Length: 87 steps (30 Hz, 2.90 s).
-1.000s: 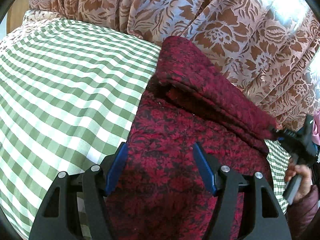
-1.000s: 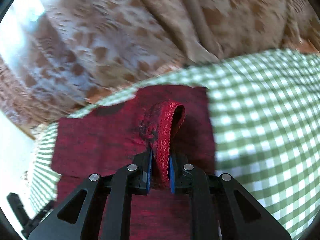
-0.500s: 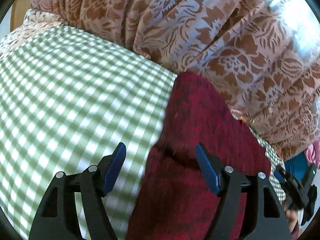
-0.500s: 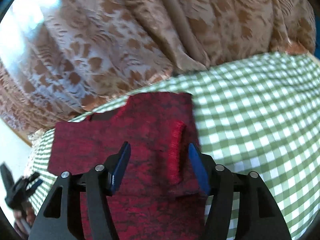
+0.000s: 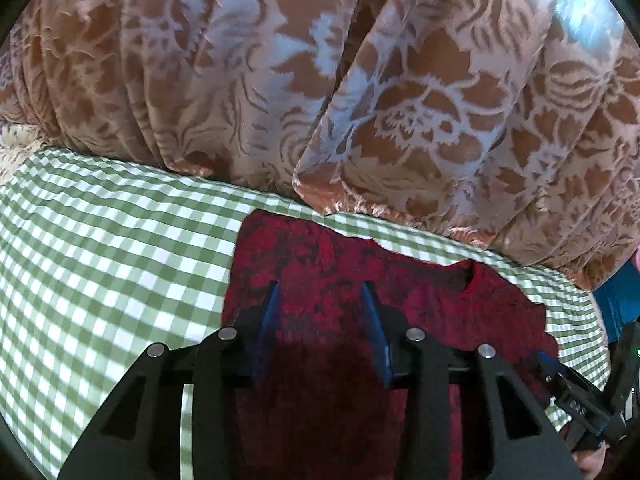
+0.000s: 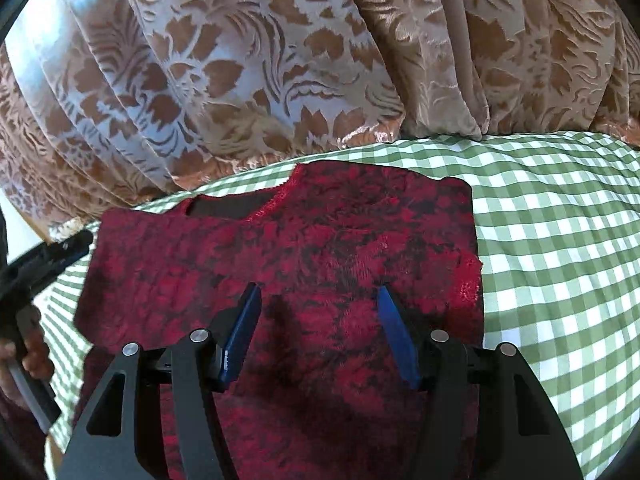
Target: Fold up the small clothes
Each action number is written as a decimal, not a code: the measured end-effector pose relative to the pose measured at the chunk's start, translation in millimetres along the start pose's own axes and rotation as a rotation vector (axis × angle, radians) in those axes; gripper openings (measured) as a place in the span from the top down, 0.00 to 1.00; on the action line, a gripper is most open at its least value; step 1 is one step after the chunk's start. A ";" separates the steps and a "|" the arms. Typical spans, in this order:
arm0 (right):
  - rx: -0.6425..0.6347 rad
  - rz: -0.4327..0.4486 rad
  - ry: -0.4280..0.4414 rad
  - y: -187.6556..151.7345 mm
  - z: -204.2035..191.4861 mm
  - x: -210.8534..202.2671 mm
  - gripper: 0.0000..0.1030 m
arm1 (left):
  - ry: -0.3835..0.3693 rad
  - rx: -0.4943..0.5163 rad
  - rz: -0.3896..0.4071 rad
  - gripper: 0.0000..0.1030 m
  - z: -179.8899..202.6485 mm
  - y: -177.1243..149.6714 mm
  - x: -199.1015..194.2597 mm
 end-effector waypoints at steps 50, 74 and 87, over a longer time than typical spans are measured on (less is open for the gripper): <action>-0.006 -0.170 -0.006 -140.9 38.0 -108.5 0.03 | 0.198 -0.015 -0.059 0.35 -103.6 -195.0 -134.3; 0.121 -0.338 0.475 -216.0 -21.1 -191.3 0.76 | -0.269 -0.132 -0.185 0.87 -127.4 -252.0 -224.7; 0.363 -0.152 0.471 -116.8 6.7 -127.2 0.77 | -0.318 -0.236 -0.157 0.89 -101.8 -142.3 -151.2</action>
Point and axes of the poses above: each gripper's, at about its wrist camera, not at the fingertips, and x roughly the way its jaws point, z to its right, y to its top, the point moved 4 cm from there along x, roughly the way its jaws point, and after that the axes turned 6 degrees about y, right-handed, at the moved point
